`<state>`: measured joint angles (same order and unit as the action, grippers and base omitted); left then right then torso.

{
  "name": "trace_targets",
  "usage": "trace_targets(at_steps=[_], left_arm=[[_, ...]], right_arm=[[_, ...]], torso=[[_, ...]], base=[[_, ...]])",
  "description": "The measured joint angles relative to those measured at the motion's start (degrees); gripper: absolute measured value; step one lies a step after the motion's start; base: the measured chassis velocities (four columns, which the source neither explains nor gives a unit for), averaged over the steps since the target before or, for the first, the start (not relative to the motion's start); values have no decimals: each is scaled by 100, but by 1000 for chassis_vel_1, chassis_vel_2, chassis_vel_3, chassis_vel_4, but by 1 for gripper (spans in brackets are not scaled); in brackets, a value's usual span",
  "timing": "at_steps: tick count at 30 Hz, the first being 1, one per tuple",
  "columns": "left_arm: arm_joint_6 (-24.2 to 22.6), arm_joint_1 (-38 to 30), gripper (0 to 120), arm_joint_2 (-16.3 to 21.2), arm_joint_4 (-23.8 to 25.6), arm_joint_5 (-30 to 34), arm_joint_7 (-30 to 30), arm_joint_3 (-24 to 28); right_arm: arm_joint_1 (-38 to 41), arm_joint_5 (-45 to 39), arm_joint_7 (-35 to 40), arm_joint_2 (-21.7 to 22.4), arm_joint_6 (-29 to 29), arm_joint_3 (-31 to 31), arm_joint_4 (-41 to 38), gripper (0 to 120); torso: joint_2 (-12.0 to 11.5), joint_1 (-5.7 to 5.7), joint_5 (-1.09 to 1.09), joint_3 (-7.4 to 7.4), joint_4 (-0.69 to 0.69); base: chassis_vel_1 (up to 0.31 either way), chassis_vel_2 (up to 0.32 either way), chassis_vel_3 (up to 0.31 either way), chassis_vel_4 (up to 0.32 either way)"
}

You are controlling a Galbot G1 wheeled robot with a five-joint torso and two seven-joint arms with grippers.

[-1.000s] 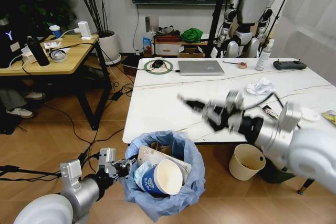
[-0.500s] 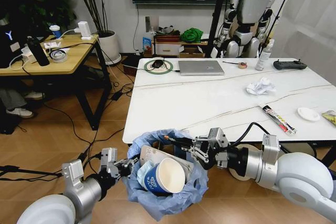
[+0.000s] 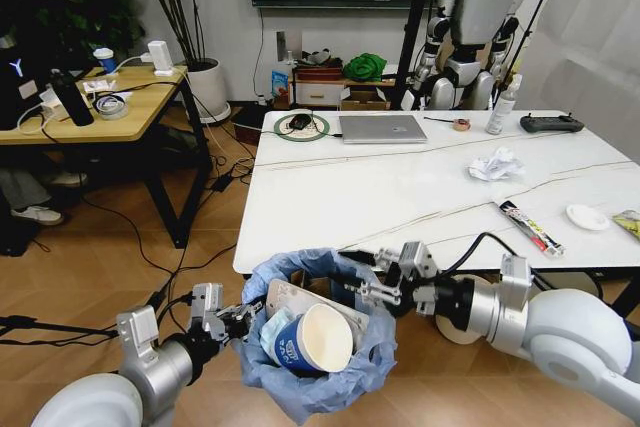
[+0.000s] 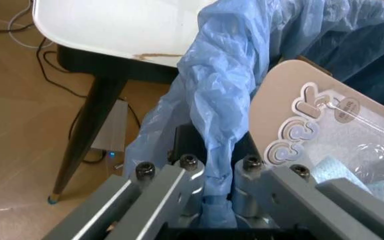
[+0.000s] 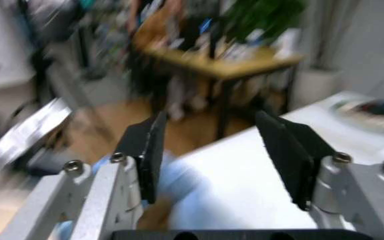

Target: Pick up the trash bin and place the trash from the table into it.

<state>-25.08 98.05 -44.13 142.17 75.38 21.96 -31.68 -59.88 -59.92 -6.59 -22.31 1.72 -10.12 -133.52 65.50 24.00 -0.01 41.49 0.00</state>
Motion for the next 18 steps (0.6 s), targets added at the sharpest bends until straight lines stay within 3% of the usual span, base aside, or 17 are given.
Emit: trace_targets(at_steps=[4,6,7,8,13,14,18], left_arm=[[-1,147,0,-140,6,-175,-41,-34],[1,181,0,-237,8,-367,-99,-40],[1,181,0,-237,8,-367,-99,-40],[5,177,0,-276,6,-431,-116,-25],[42,231,0,-315,-21,-592,-196,19],[42,231,0,-315,-21,-592,-196,19],[78,292,0,-358,-43,-714,-256,76]], right_arm=[[16,-82,524,-194,-634,-421,278,70],[-534,-44,650,-521,-830,-1482,633,79],[-534,-44,650,-521,-830,-1482,633,79],[-853,-5,589,-696,-838,-1891,747,86],[-2729,596,-54,-2117,-869,-3788,921,99],[-2729,596,-54,-2117,-869,-3788,921,99],[-3691,1242,-697,-3257,-1094,-4314,1105,100]], torso=[[0,1,0,0,2],[0,1,-1,0,3],[0,1,-1,0,3],[0,1,0,0,2],[0,1,1,0,-2],[0,1,1,0,-2],[0,0,0,-1,-3]], base=[[0,0,0,0],[0,0,0,0],[0,0,0,0],[0,0,0,0],[0,0,0,0],[0,0,0,0],[0,0,0,0]])
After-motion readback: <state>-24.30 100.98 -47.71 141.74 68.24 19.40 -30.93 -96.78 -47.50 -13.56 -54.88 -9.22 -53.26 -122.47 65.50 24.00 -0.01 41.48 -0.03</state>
